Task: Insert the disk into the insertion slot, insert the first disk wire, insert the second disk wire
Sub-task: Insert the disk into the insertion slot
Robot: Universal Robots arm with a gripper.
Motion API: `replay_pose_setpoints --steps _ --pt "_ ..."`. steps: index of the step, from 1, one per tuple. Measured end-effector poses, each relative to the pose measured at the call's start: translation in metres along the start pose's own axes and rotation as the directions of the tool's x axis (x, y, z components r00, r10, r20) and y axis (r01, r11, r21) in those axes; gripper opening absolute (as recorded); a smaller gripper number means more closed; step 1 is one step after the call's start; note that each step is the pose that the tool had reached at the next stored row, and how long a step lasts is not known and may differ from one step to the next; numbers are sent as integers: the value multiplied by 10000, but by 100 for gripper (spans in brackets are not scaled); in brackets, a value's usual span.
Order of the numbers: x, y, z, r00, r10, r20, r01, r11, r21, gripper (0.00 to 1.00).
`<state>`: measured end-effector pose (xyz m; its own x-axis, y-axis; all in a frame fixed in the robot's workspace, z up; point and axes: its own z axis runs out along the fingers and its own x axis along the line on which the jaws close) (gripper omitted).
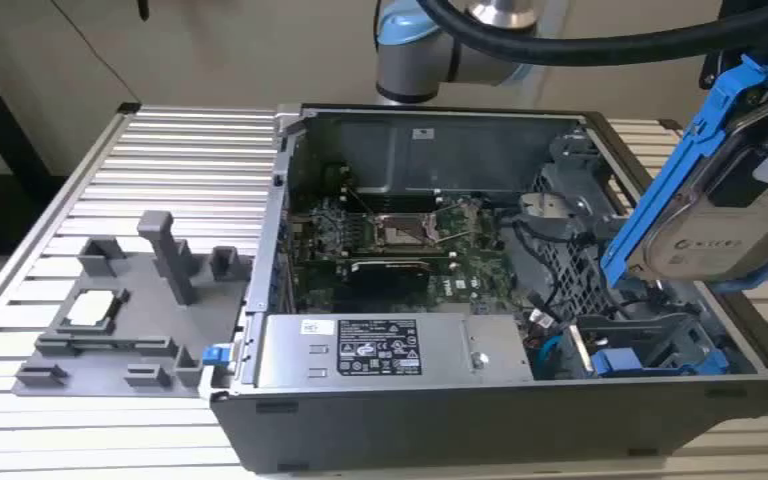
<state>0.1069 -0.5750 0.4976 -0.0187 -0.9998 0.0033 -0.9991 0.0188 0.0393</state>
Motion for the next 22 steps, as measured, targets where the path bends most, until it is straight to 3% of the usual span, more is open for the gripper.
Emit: replay_pose_setpoints --steps 6,22 --pt "0 0 6 10000 2 0 -2 10000 0 33" --pt "0 -6 140 10000 2 0 -2 10000 0 33"
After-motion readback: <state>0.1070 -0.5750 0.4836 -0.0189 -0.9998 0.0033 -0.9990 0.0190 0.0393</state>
